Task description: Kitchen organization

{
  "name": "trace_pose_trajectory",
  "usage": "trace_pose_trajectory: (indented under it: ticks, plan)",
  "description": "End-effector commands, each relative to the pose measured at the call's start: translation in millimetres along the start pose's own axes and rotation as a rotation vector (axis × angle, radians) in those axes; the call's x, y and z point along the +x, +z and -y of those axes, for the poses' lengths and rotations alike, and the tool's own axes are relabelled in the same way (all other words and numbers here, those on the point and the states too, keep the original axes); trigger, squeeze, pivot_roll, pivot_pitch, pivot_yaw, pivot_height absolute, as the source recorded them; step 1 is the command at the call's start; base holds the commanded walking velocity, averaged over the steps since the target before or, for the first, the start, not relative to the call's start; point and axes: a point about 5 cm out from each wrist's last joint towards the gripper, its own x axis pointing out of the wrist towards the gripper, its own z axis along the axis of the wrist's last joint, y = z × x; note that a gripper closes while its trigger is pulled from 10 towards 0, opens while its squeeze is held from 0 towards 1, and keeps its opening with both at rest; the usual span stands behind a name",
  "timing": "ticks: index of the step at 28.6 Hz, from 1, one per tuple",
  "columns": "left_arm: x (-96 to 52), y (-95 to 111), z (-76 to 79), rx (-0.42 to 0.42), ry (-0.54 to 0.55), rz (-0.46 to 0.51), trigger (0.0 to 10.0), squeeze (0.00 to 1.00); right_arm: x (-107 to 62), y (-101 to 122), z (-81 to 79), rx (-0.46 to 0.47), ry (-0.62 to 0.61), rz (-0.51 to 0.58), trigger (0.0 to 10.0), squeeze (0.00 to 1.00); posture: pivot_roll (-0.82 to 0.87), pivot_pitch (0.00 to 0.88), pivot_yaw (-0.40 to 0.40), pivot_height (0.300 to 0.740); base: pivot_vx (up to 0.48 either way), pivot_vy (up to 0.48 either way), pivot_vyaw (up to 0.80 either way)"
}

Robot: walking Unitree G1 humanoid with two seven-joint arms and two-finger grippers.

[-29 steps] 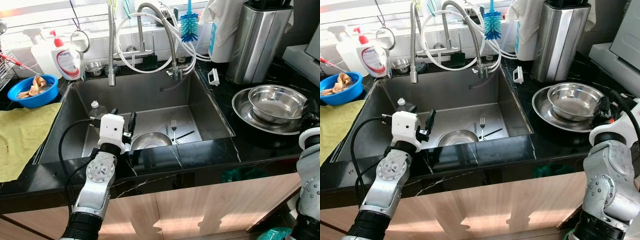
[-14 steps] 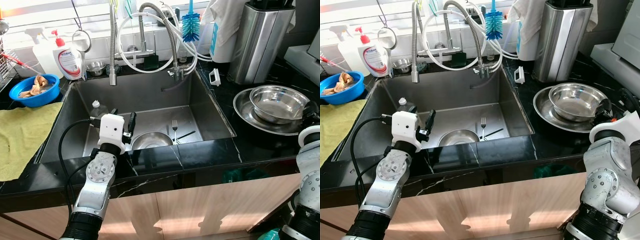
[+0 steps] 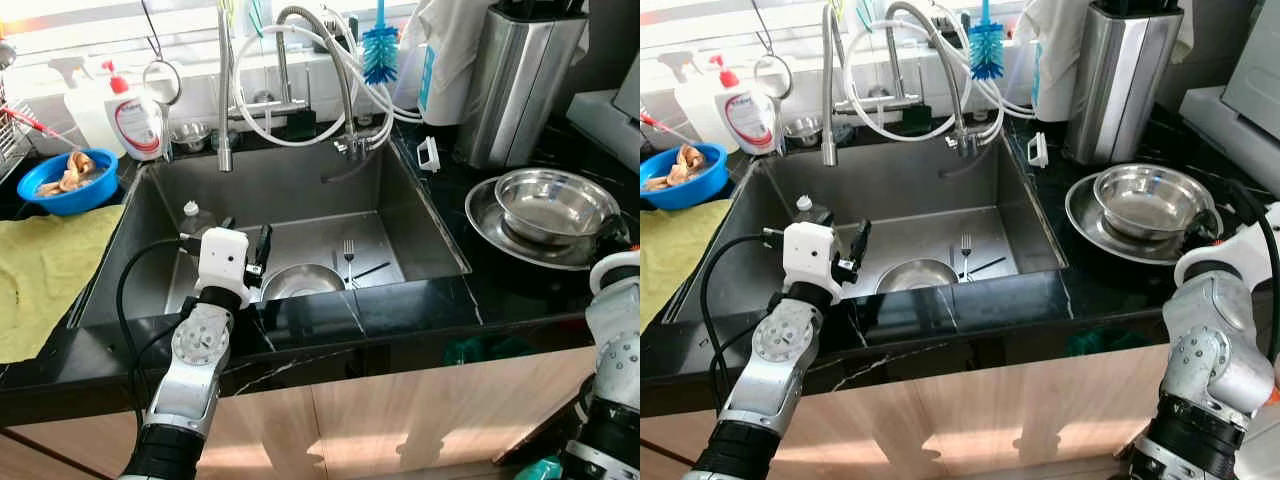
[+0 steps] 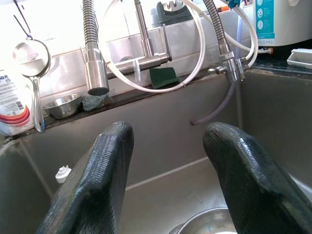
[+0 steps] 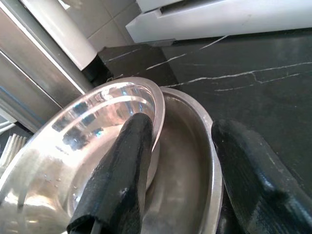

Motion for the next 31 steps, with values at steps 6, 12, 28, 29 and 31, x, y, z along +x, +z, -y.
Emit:
trace_pose_trajectory:
  ticks: [6,12,28,29,31]
  plan:
    - [1.3,-1.1,-5.3,0.013,0.013,-0.014,10.0,0.00,4.0,6.1,-12.3,0.001,0.032,0.008,10.0,0.00,-0.14,0.000,0.081,0.740,0.000,0.000,0.00]
    - [1.9,-0.6,-5.8,0.015,0.017,-0.013,10.0,0.00,6.3,10.8,-18.7,0.009,0.049,0.022,10.0,0.00,-0.14,0.000,0.080,0.740,0.000,0.000,0.00]
    - [2.9,0.2,-6.4,0.016,0.020,-0.007,10.0,0.00,6.7,12.4,-22.8,0.064,0.019,0.024,10.0,0.40,-0.14,0.000,0.080,0.740,0.000,0.000,0.00]
    - [2.9,0.3,-6.3,0.016,0.019,-0.007,10.0,0.00,6.7,12.4,-23.0,0.068,0.018,0.024,10.0,0.77,-0.14,0.000,0.080,0.740,0.000,0.000,0.00]
    - [3.0,0.4,-6.3,0.016,0.019,-0.007,10.0,0.00,6.7,10.2,-24.0,0.106,0.014,0.007,10.0,1.00,-0.14,0.000,0.080,0.740,0.000,0.000,0.00]
